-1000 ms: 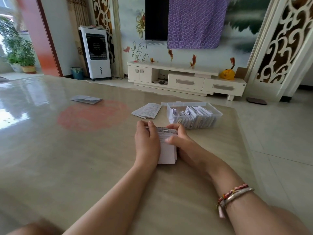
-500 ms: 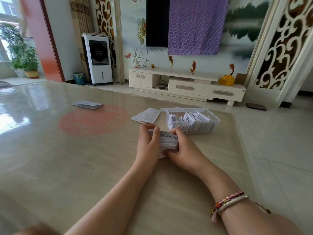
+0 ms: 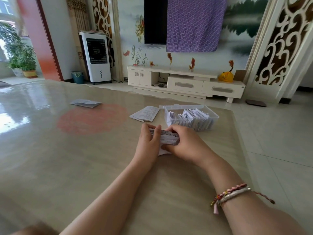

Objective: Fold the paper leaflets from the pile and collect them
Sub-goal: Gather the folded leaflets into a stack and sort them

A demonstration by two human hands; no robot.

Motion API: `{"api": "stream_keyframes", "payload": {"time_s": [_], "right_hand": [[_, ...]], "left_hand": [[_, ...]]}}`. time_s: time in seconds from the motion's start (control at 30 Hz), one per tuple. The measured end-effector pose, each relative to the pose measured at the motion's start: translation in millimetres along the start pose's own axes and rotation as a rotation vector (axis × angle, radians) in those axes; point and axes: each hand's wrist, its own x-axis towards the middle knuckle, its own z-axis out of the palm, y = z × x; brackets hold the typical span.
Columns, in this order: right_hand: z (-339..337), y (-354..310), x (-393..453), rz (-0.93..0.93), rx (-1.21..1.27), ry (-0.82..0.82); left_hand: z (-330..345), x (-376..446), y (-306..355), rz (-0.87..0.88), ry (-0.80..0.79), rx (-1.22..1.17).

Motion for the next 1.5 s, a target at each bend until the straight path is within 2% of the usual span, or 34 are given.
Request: {"api": "stream_keyframes", "payload": {"time_s": [0.1, 0.23, 0.4, 0.5, 0.7, 0.8, 1.0, 1.1, 1.17, 1.27, 1.33, 1.43, 1.5], "right_hand": [[-3, -5, -4, -0.009, -0.028, 0.047], [-17, -3, -3, 0.043, 0.132, 0.148], [-45, 5, 9, 0.144, 0.312, 0.251], [-66, 13, 14, 0.19, 0.321, 0.195], [-106, 30, 30, 0.26, 0.282, -0.069], [-128, 40, 46, 0.258, 0.161, -0.056], [-162, 77, 85, 0.37, -0.094, 0.305], [-173, 96, 94, 0.4, -0.092, 0.402], [-174, 102, 95, 0.401, -0.071, 0.426], [-171, 109, 97, 0.397, -0.045, 0.418], [-169, 112, 99, 0.379, -0.03, 0.415], [-163, 114, 101, 0.367, -0.014, 0.403], [-159, 115, 103, 0.366, -0.002, 0.406]], "left_hand": [[0, 3, -2, -0.073, -0.035, -0.02], [-4, 5, 17, -0.17, -0.16, -0.255], [-1, 16, 45, 0.06, -0.371, -0.18], [9, 30, 53, 0.121, -0.43, -0.093], [40, 53, 60, 0.067, -0.454, -0.104], [61, 71, 70, 0.078, -0.482, -0.099], [106, 127, 71, 0.094, -0.441, 0.209], [132, 142, 57, 0.144, -0.54, 0.354], [146, 144, 51, 0.155, -0.59, 0.452], [160, 147, 40, 0.147, -0.579, 0.542], [166, 148, 36, 0.111, -0.619, 0.629], [170, 148, 35, 0.013, -0.688, 0.64], [173, 147, 37, 0.01, -0.693, 0.719]]}}
